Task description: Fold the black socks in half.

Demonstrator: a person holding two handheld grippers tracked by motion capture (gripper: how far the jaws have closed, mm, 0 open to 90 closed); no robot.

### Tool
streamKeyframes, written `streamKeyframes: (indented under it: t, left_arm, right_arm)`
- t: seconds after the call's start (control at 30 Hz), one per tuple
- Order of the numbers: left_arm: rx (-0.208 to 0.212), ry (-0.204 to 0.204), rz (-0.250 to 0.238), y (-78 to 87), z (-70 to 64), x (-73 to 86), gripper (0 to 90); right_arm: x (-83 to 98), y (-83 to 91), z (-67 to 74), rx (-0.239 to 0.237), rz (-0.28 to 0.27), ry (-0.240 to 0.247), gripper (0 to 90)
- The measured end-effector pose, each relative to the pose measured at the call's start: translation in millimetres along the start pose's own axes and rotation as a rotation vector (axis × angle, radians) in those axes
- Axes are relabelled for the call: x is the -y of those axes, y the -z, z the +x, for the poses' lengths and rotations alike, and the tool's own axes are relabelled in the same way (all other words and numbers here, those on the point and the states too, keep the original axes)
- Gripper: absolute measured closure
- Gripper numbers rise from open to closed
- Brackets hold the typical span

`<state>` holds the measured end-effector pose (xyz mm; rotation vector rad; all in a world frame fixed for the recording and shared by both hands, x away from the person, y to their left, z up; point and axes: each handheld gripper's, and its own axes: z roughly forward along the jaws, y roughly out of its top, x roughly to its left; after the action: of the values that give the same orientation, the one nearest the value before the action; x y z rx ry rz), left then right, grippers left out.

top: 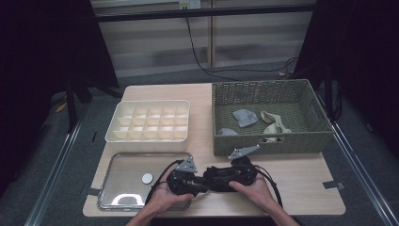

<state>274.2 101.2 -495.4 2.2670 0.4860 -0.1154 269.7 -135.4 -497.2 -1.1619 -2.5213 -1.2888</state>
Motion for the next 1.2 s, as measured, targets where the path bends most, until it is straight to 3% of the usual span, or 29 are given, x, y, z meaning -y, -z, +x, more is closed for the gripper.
streamKeyframes:
  t: [0.17,0.33,0.4,0.53,0.83,0.93,1.07,1.2]
  left_arm:
    - [0.004,0.002,0.005,-0.8,0.3,-0.4,61.3]
    - [0.01,0.011,0.003,-2.3,0.1,-0.2,61.0]
    - [0.016,0.005,0.01,-3.5,0.1,-0.4,61.0]
    - [0.015,0.004,0.022,-4.2,-1.0,-1.3,59.8]
    - [0.031,0.007,0.016,1.0,-0.4,-0.7,57.6]
    - [0.036,0.03,-0.003,4.7,0.5,-0.3,56.5]
    - [0.033,0.058,-0.015,8.9,2.7,0.0,56.2]
    - [0.038,0.059,-0.028,12.0,3.4,-0.6,55.5]
  right_arm:
    - [0.0,0.3,0.8,0.013,0.0,0.008,83.8]
    - [-4.4,4.9,2.4,-0.022,-0.029,0.0,86.5]
    - [-7.8,6.9,4.4,-0.057,-0.051,-0.008,86.6]
    - [-11.4,6.5,8.7,-0.081,-0.064,-0.004,86.6]
    - [-1.5,-3.1,1.9,-0.037,-0.016,-0.006,85.7]
    - [1.9,-4.3,1.4,-0.039,-0.019,-0.015,84.5]
    - [1.8,-0.9,1.3,-0.046,-0.031,-0.024,76.3]
    - [0.9,7.8,1.2,-0.04,-0.058,-0.029,71.0]
